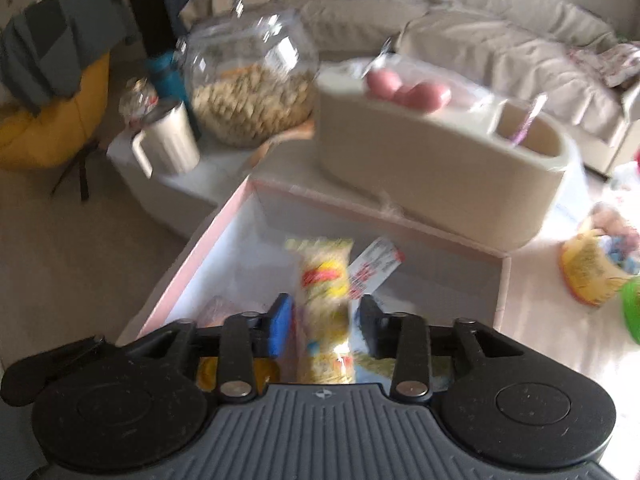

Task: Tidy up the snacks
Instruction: 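Lower the egg tray and stick snack into the pink box and open both grippers, then grasp the small red packet with the left gripper while the right gripper reaches the red bags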

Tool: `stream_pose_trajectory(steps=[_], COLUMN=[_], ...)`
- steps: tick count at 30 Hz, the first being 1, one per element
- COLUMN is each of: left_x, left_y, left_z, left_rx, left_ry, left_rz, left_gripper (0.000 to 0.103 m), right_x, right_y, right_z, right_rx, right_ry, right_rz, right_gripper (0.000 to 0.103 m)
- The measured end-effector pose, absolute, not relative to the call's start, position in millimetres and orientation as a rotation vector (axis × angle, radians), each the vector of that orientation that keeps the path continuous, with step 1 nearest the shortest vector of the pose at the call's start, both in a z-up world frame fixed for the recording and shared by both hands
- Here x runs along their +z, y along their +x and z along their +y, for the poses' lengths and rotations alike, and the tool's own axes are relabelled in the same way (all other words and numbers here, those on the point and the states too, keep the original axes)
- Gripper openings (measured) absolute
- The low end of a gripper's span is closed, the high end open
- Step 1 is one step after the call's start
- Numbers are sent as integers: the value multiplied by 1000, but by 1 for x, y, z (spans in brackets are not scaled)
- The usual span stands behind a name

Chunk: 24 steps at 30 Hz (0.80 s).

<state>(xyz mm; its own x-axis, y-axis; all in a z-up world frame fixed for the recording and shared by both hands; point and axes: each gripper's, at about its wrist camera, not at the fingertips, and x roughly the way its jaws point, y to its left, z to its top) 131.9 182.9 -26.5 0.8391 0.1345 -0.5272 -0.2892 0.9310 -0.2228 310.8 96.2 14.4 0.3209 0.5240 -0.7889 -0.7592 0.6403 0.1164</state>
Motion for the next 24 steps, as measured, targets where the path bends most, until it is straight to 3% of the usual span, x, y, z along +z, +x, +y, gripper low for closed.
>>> stream_pose_trajectory(steps=[4,8,15,24], left_x=[-14,1,13,-22], left_y=[122,102,89,106], left_z=[184,196,188,69], left_rx=[219,184,223,-295], left_ry=[-314,-421,-507,-241], left_rz=[473,365,391,652], left_gripper=[42,42,42,42], right_x=[32,42,6,-45], right_y=[296,263,207,181], right_z=[65,9,-84,-167], right_rx=[830,824,675,603], right_ry=[-263,-230,-276,-65], right_rz=[802,703,680,827], right_gripper=[56,69,70,71])
